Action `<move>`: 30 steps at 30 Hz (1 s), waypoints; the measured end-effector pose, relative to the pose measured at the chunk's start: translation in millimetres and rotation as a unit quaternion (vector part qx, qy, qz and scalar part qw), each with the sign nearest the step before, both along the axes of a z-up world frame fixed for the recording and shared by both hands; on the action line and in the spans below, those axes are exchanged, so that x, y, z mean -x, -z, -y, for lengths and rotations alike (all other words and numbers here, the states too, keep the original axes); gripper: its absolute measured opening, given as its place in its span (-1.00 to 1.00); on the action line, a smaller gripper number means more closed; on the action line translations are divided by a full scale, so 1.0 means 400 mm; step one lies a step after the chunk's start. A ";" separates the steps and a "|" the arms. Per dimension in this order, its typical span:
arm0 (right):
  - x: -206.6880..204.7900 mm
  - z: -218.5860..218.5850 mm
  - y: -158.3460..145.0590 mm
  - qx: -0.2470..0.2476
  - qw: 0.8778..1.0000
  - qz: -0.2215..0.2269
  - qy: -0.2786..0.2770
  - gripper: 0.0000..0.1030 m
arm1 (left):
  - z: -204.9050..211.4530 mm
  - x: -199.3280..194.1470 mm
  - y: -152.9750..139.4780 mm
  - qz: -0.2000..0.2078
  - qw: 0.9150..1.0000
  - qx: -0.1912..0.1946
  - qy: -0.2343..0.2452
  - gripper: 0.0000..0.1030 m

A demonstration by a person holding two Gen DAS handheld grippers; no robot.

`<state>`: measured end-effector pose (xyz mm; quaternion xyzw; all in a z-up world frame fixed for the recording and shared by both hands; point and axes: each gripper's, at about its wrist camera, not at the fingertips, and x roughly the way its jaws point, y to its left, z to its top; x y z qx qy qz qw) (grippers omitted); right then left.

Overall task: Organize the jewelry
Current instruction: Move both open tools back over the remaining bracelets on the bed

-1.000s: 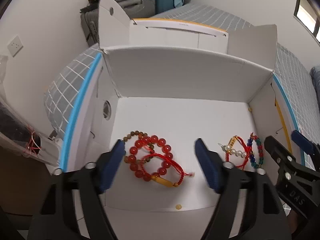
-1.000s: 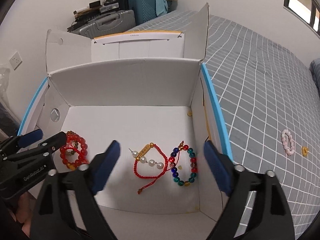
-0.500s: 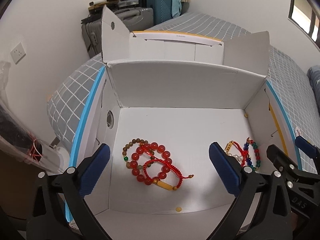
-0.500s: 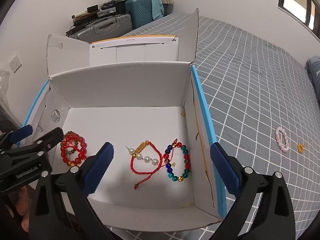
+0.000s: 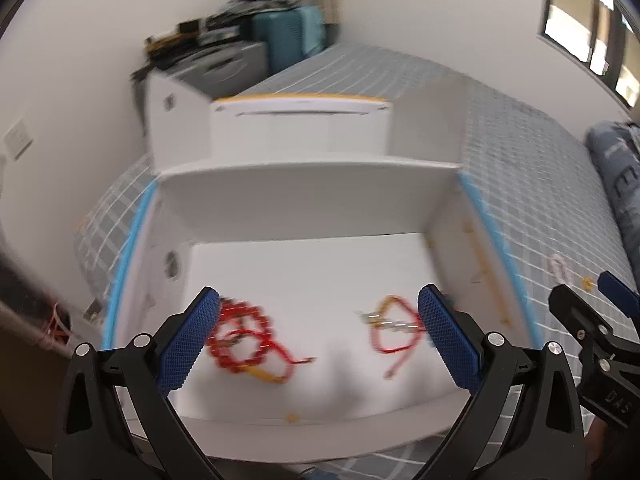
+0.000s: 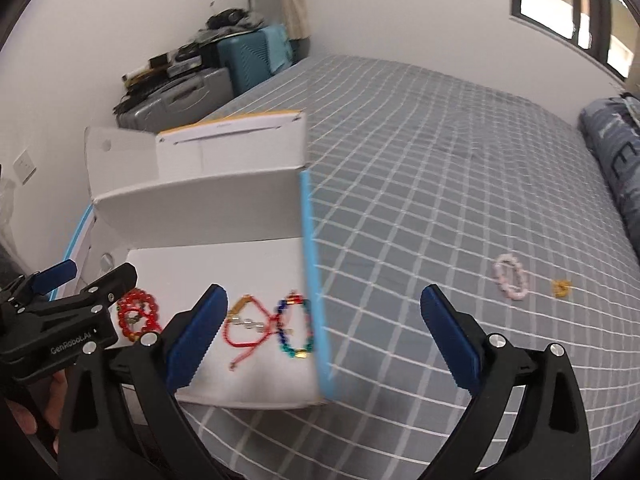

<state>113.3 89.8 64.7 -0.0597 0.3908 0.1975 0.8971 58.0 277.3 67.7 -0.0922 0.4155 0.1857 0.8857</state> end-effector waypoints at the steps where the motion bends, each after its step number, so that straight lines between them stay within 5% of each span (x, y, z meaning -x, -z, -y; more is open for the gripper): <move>1: -0.004 0.026 -0.009 0.001 1.000 0.003 0.007 0.81 | 0.021 -0.007 -0.006 0.002 1.000 0.000 0.007 0.89; 15: -0.099 0.396 -0.040 0.019 0.993 0.015 0.115 0.81 | 0.393 -0.178 -0.028 0.003 0.992 0.000 0.123 0.89; 30: -0.316 0.682 0.100 0.039 0.983 -0.026 0.176 0.81 | 0.638 -0.467 0.075 -0.054 0.981 0.021 0.188 0.89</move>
